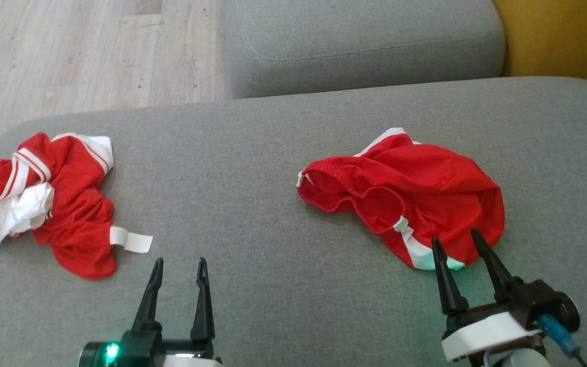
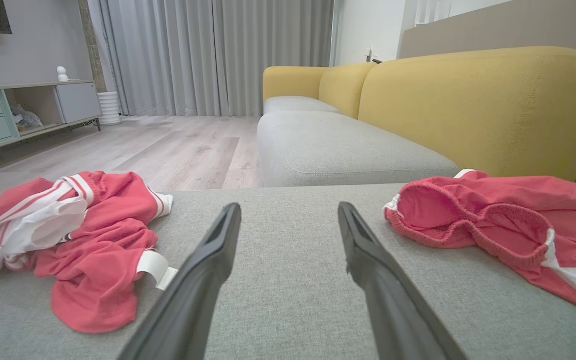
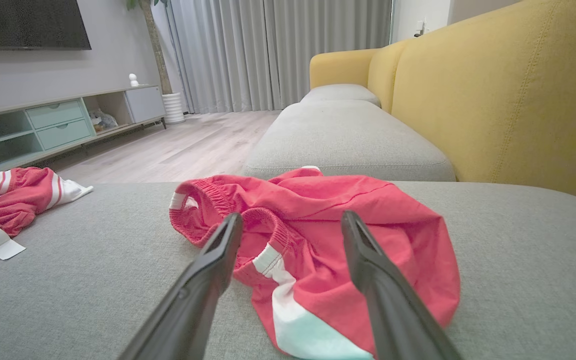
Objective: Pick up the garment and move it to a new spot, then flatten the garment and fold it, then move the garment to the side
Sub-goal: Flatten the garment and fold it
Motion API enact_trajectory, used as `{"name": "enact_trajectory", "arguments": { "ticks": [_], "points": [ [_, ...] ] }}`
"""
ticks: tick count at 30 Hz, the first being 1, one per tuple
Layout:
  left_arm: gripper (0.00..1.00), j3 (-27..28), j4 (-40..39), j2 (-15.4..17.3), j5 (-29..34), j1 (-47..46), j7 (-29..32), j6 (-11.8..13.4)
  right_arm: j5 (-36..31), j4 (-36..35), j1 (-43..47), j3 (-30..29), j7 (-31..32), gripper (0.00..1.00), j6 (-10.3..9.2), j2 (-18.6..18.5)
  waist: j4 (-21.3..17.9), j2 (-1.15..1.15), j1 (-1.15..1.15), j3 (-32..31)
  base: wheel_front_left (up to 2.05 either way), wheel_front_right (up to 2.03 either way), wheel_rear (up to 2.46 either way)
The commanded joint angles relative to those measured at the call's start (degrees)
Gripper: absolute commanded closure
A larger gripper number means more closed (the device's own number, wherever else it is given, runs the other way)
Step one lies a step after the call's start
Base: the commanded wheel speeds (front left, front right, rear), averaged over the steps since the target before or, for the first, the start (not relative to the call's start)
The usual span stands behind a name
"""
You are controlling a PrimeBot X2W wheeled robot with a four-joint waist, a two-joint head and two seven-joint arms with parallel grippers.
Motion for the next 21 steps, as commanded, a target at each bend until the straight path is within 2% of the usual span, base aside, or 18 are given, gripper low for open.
{"name": "enact_trajectory", "arguments": {
  "ticks": [1, 7, 13, 18, 21],
  "points": [
    [0.00, 1.3, -1.6, -0.1, -0.1, -1.2, -0.5, 0.1, -0.4, -2.1, -2.2, 1.4, -0.1, 0.00, -0.04, -0.2, -0.1, 0.00, 0.00, 0.1, 0.00, 0.00, 0.00],
    [0.00, -0.4, -0.2, -0.1, -0.2, -2.6, -0.5, -1.7, -1.3, -2.0, -2.6, 0.3, -0.1, 0.00, -0.04, -0.2, -1.4, 0.00, 0.00, 0.8, 0.00, 0.00, 0.00],
    [0.00, -4.6, 2.6, -0.1, -0.2, -7.5, -0.5, -3.9, -1.1, -2.6, -3.4, 0.2, -0.1, 0.00, -0.04, -0.2, -5.2, 0.00, 0.00, 3.1, 0.00, 0.00, 0.00],
    [0.00, -11.1, 10.6, -0.1, 0.1, -15.0, -0.5, -7.8, -0.5, -3.0, -5.4, 1.0, -0.1, 0.00, -0.04, -0.2, -10.4, 0.00, 0.00, 6.4, 0.00, 0.00, 0.00],
    [0.00, -14.9, 17.5, -0.1, 0.4, -20.7, -0.5, -8.8, 0.0, -3.3, -6.3, 1.4, -0.1, 0.00, -0.04, -0.2, -13.6, 0.00, 0.00, 8.1, 0.00, 0.00, 0.00]
  ]
}}
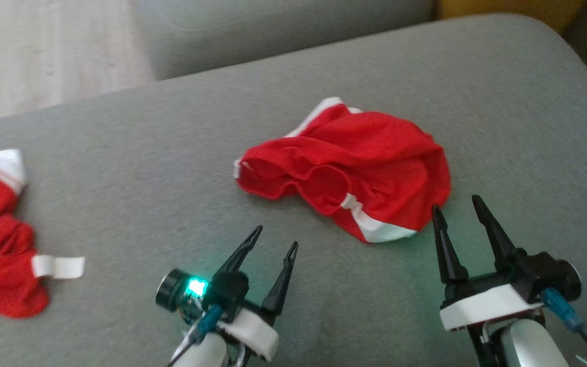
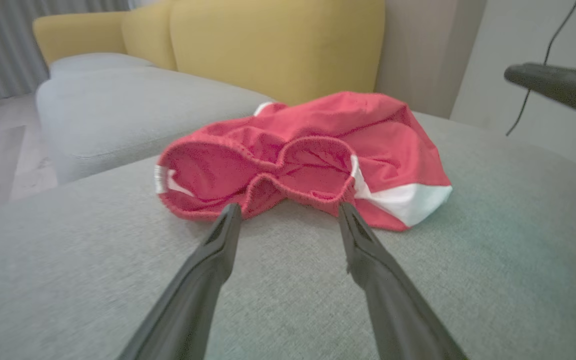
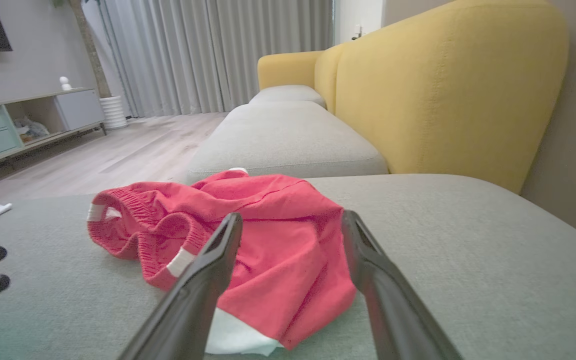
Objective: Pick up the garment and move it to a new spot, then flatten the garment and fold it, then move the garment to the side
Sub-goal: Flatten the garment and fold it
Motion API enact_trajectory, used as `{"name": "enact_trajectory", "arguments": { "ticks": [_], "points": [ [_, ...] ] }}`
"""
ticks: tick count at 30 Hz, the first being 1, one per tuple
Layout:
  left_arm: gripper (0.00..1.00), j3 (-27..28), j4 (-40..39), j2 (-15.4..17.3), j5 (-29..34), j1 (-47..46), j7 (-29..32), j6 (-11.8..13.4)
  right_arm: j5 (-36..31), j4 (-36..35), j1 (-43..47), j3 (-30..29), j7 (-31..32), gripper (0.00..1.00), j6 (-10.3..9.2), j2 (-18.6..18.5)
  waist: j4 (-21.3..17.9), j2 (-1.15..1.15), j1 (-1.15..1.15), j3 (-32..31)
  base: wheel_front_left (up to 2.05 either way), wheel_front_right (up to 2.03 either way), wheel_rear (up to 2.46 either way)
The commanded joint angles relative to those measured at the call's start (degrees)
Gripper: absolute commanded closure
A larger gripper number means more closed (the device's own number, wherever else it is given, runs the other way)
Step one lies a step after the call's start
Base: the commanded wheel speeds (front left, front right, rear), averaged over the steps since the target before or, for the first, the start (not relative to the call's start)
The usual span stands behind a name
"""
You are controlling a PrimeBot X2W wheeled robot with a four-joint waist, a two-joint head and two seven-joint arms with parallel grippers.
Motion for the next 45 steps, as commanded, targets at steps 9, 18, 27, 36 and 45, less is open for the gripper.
{"name": "enact_trajectory", "arguments": {
  "ticks": [9, 18, 27, 36, 45],
  "points": [
    [0.00, -5.2, 11.6, -0.1, -1.8, -15.6, 1.1, -0.6, 2.6, -2.3, -3.2, 2.7, -0.1, 0.00, -0.04, -0.2, -11.3, 0.00, -0.01, 6.6, 0.00, 0.00, 0.00],
    [1.00, -7.1, 16.4, -0.1, -3.7, -20.6, 0.4, -0.6, 4.0, -2.2, -3.3, 3.4, -0.1, 0.00, -0.04, -0.2, -15.3, 0.00, -0.01, 7.9, 0.00, 0.00, 0.00],
    [1.00, -8.9, 8.1, -0.1, -7.5, -27.8, -0.4, -2.6, 4.2, -2.2, -3.1, 3.1, -0.1, 0.00, -0.04, -0.2, -14.3, 0.00, -0.01, 7.4, 0.00, 0.00, 0.00],
    [1.00, -2.7, -3.4, 3.4, -10.1, -43.0, 2.2, -3.7, 3.5, -2.2, -3.1, 2.9, -0.1, 0.00, -0.04, -0.2, -9.0, 0.00, -0.01, 5.5, 0.00, 0.00, 0.00],
    [1.00, 0.3, -9.3, 14.2, -15.4, -30.4, 10.8, -3.7, 3.4, -1.8, -3.7, 2.3, -0.1, 0.00, -0.04, -0.2, -2.5, 0.00, -0.01, 6.9, 0.00, 0.00, 0.00]
  ]
}}
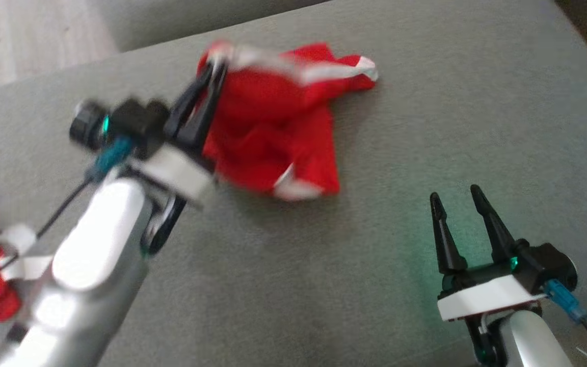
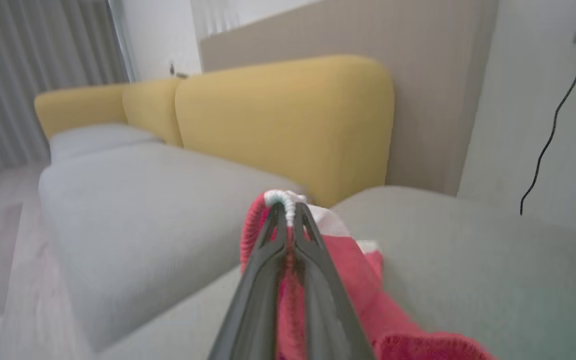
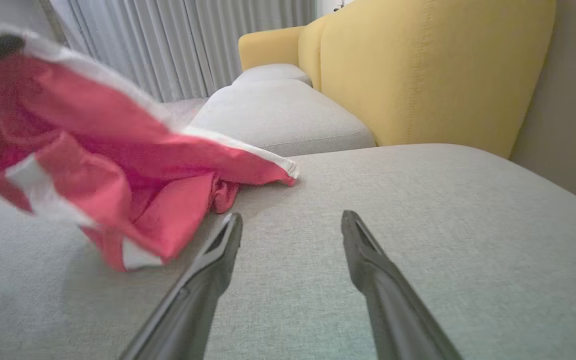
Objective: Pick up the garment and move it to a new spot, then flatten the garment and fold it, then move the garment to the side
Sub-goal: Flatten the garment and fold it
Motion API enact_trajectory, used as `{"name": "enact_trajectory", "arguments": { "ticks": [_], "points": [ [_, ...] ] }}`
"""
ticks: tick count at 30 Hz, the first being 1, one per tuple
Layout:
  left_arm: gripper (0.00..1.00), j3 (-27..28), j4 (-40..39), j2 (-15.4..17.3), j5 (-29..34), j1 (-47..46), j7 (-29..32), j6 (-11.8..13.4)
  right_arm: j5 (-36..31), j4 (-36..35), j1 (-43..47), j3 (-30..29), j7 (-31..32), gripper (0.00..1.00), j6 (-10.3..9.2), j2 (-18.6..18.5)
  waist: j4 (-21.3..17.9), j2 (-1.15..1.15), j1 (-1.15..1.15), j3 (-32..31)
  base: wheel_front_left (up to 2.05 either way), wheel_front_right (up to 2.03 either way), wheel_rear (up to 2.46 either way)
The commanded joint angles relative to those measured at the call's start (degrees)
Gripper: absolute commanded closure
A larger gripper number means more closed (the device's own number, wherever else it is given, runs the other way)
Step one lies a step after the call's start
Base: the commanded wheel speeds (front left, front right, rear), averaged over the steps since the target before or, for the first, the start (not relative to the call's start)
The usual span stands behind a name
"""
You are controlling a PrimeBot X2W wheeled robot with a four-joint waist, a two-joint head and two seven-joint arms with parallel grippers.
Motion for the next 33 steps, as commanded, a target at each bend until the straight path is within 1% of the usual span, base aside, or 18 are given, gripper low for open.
{"name": "enact_trajectory", "arguments": {
  "ticks": [1, 4, 8, 10, 12, 13, 15, 17, 21, 22, 24, 27, 30, 33],
  "points": [
    [1.00, 2.5, -2.3, 2.6, -1.2, -0.1, 0.3, -0.2, 0.0, -1.4, -2.3, 1.1, -0.1, 0.00, -0.04, -0.2, 2.3, 0.00, 0.00, 1.3, 0.00, 0.00, 0.00],
    [1.00, 3.4, -2.8, 5.1, -2.5, 3.0, 0.2, -0.4, 0.4, -0.9, -3.9, 0.9, -0.1, 0.00, -0.04, -0.2, 4.3, 0.00, 0.00, 2.9, 0.00, 0.00, 0.00],
    [1.00, 4.3, -3.5, 7.4, -3.1, 4.5, -0.2, -0.5, 0.9, 0.4, -7.8, 1.0, -0.1, 0.00, -0.04, -0.2, 6.7, 0.00, 0.00, 5.2, 0.00, 0.00, 0.00],
    [1.00, 4.7, -3.6, 8.2, -3.0, 4.3, -0.5, -0.4, 1.0, 2.2, -10.4, 1.1, -0.1, 0.00, -0.04, -0.2, 7.8, 0.00, 0.00, 6.6, 0.00, 0.00, 0.00],
    [1.00, 5.0, -3.5, 8.9, -2.7, 3.3, -0.9, -0.4, 2.5, 4.3, -13.5, 1.2, -0.1, 0.00, -0.04, -0.2, 8.8, 0.00, 0.00, 8.1, 0.00, 0.00, 0.00],
    [1.00, 5.2, -3.1, 9.6, -2.0, 1.8, -1.2, -0.4, 3.6, 7.3, -17.0, 1.9, -0.1, 0.00, -0.04, -0.2, 9.7, 0.00, 0.00, 9.5, 0.00, 0.00, 0.00],
    [1.00, 5.4, -2.4, 10.0, -1.5, 0.0, -1.7, -0.5, 5.4, 10.0, -20.3, 2.6, -0.1, 0.00, -0.04, -1.2, 10.5, 0.00, 0.00, 10.8, 0.00, 0.00, 0.00],
    [1.00, 5.5, -1.3, 10.3, -1.1, -1.7, -2.2, -0.6, 7.7, 12.4, -23.3, 4.2, -0.1, 0.00, -0.04, -3.0, 11.2, 0.00, 0.00, 11.8, 0.00, 0.00, 0.00],
    [1.00, 5.6, 0.8, 10.7, -0.8, -4.9, -3.2, -1.0, 14.4, 17.5, -28.3, 8.4, -0.1, 0.00, -0.04, -6.2, 11.9, 0.00, 0.00, 13.4, 0.00, 0.00, 0.00],
    [1.00, 5.6, 0.8, 10.7, -0.8, -4.9, -3.2, -1.0, 14.4, 17.5, -28.3, 8.4, -0.1, 0.00, -0.04, -6.2, 11.9, 0.00, 0.00, 13.4, 0.00, 0.00, 0.00],
    [1.00, 5.5, 1.6, 10.8, -0.7, -6.1, -3.7, -1.1, 19.3, 20.2, -30.2, 11.7, -0.1, 0.00, -0.04, -7.4, 12.2, 0.00, 0.00, 14.0, 0.00, 0.00, 0.00],
    [1.00, 5.2, 2.7, 10.5, -0.6, -7.3, -4.3, -1.3, 29.8, 21.5, -32.6, 18.1, -0.1, 0.00, -0.04, -8.9, 12.5, 0.00, 0.00, 14.5, 0.00, 0.00, 0.00],
    [1.00, 4.8, 3.7, 10.2, -0.5, -8.1, -4.8, -1.4, 39.5, 19.9, -34.3, 25.1, -0.1, 0.00, -0.04, -12.0, 12.8, 0.00, 0.00, 14.9, 0.00, 0.00, 0.00],
    [1.00, 4.4, 4.4, 10.1, -0.4, -8.6, -5.2, -1.4, 46.1, 17.2, -35.6, 30.6, -0.1, 0.00, -0.04, -15.5, 13.0, 0.00, 0.00, 15.1, 0.00, 0.00, 0.00]
  ]
}}
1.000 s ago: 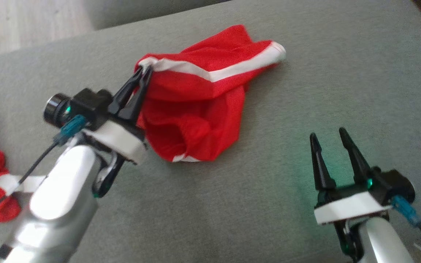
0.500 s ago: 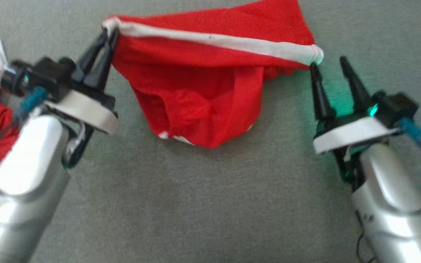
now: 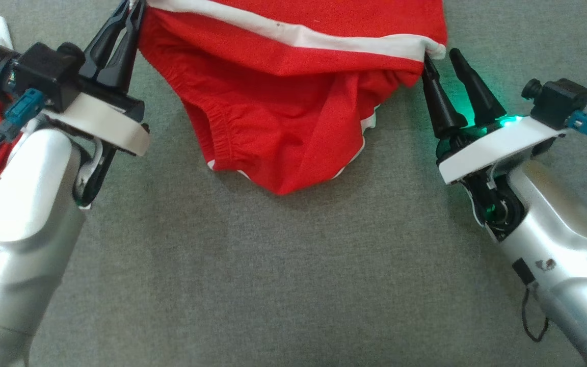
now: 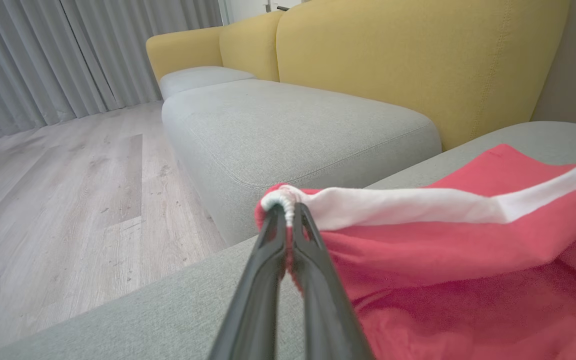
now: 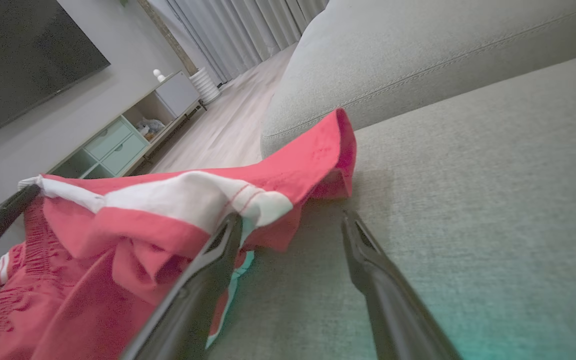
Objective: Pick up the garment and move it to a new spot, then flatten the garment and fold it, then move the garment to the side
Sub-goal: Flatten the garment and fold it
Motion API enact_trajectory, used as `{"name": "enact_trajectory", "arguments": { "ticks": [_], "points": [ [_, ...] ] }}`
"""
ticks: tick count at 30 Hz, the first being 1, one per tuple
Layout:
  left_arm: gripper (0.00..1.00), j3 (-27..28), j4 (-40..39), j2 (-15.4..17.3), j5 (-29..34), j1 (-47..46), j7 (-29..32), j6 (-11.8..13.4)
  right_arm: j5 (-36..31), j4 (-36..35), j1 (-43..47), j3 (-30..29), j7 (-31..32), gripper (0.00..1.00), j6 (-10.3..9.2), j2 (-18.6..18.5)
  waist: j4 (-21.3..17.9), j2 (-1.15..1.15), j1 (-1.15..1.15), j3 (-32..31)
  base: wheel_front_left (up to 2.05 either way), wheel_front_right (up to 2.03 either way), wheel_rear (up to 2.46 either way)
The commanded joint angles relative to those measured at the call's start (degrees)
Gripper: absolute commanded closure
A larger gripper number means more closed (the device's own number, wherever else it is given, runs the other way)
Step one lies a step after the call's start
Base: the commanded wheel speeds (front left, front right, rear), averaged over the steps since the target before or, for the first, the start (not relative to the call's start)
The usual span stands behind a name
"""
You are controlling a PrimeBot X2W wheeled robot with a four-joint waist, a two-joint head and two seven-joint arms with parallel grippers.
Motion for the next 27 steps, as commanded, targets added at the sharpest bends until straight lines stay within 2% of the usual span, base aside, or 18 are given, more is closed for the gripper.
{"name": "enact_trajectory", "arguments": {
  "ticks": [1, 13, 18, 24, 25, 26, 27],
  "points": [
    [1.00, 2.1, -1.2, 2.3, 0.7, -2.5, -0.4, -0.2, 1.2, -1.9, 0.4, 1.3, -0.1, 0.00, -0.04, -0.3, 0.0, 0.00, -0.01, 0.0, 0.00, 0.00, 0.00],
    [1.00, 1.6, 0.7, 3.0, 0.0, -3.0, -1.5, -0.4, 18.3, -12.3, 0.8, 7.7, -0.1, 0.00, -0.04, -6.8, -0.1, 0.00, -0.01, -1.2, 0.00, 0.00, 0.00],
    [1.00, 1.5, 0.7, 3.3, -0.2, -3.3, -1.5, -0.3, 21.0, -13.6, 0.2, 9.1, -0.1, 0.00, -0.04, -8.1, -0.2, 0.00, -0.01, -1.2, 0.00, 0.00, 0.00],
    [1.00, 1.0, 0.4, 3.1, -0.3, -3.8, -1.3, -0.1, 22.0, -12.9, -1.3, 10.3, -0.1, 0.00, -0.04, -8.0, 0.1, 0.00, -0.01, -0.8, 0.00, 0.00, 0.00],
    [1.00, 0.9, 0.3, 3.1, -0.3, -3.9, -1.3, -0.1, 22.1, -12.7, -1.5, 10.4, -0.1, 0.10, -0.04, -7.9, 0.2, 0.00, -0.01, -0.8, 0.00, 0.00, 0.00],
    [1.00, 0.8, 0.3, 3.0, -0.3, -3.9, -1.3, -0.1, 22.2, -12.6, -1.6, 10.4, -0.1, 0.59, -0.04, -7.9, 0.3, 0.00, -0.01, -0.7, 0.00, 0.00, 0.00],
    [1.00, 0.7, 0.3, 3.0, -0.3, -4.0, -1.4, -0.1, 22.3, -12.5, -1.7, 10.4, -0.1, 0.64, -0.04, -7.9, 0.4, 0.00, -0.01, -0.7, 0.00, 0.00, 0.00]
  ]
}}
